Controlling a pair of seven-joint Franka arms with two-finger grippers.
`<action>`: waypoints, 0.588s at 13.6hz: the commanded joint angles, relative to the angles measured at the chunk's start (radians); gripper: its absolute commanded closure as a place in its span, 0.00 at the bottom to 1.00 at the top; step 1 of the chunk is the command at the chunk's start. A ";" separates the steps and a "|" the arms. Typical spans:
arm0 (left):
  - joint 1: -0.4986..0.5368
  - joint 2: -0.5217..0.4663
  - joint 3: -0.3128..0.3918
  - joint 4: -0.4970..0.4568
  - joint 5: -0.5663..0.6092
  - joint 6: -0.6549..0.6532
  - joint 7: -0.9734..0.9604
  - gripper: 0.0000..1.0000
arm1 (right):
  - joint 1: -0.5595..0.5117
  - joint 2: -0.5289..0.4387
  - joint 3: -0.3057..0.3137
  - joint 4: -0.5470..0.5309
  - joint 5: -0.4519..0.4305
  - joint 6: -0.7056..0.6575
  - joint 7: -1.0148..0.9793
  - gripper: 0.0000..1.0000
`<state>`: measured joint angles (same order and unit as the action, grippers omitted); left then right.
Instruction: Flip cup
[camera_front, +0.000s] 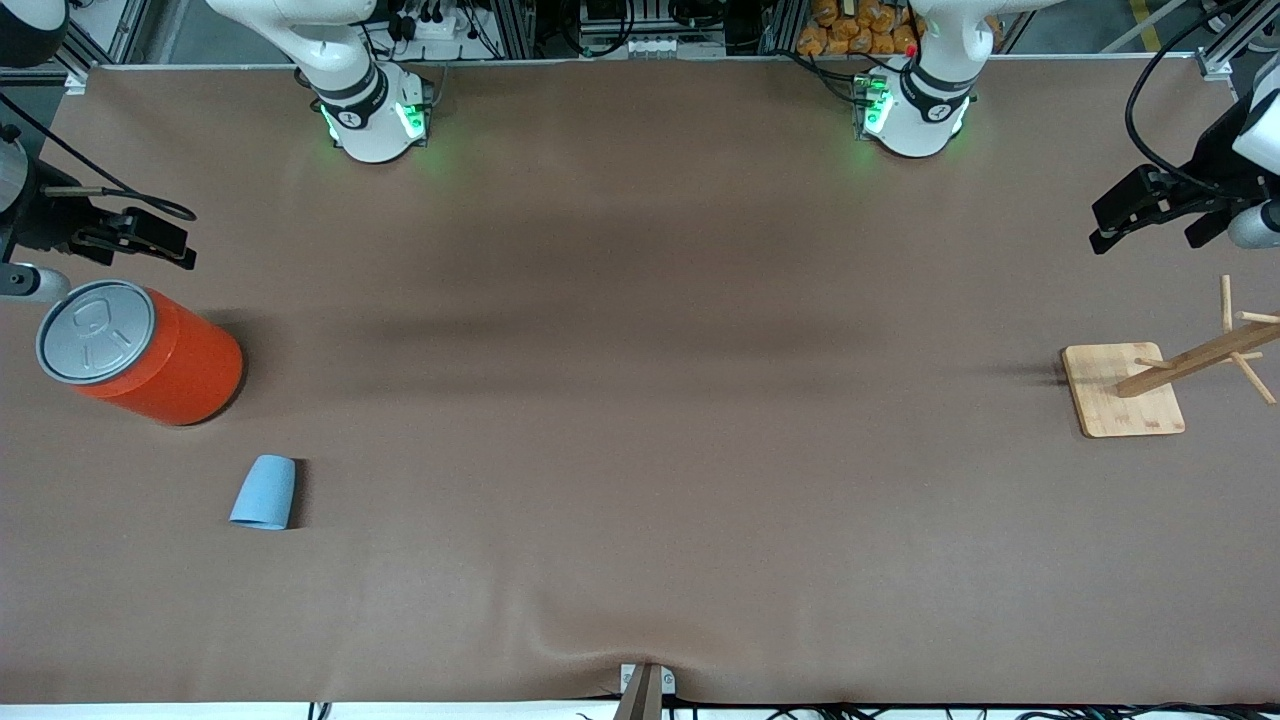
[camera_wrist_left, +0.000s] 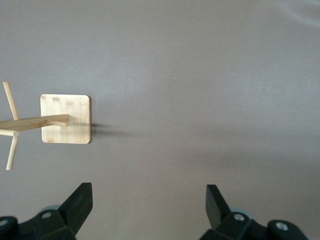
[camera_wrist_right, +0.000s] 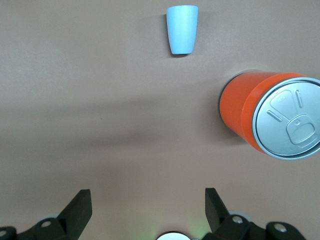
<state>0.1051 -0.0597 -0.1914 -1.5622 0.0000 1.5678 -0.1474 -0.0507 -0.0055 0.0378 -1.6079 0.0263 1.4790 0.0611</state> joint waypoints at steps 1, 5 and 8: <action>0.005 0.008 -0.006 0.021 -0.005 -0.026 0.015 0.00 | -0.012 0.002 0.010 0.006 0.004 -0.008 0.009 0.00; 0.002 0.009 -0.008 0.022 -0.005 -0.034 0.017 0.00 | -0.012 0.009 0.010 0.006 0.006 -0.006 0.009 0.00; 0.007 0.005 -0.002 0.021 -0.017 -0.052 0.074 0.00 | -0.012 0.013 0.010 0.006 0.006 -0.008 0.009 0.00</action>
<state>0.1048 -0.0569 -0.1931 -1.5617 0.0000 1.5406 -0.1143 -0.0508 0.0018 0.0378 -1.6080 0.0263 1.4789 0.0611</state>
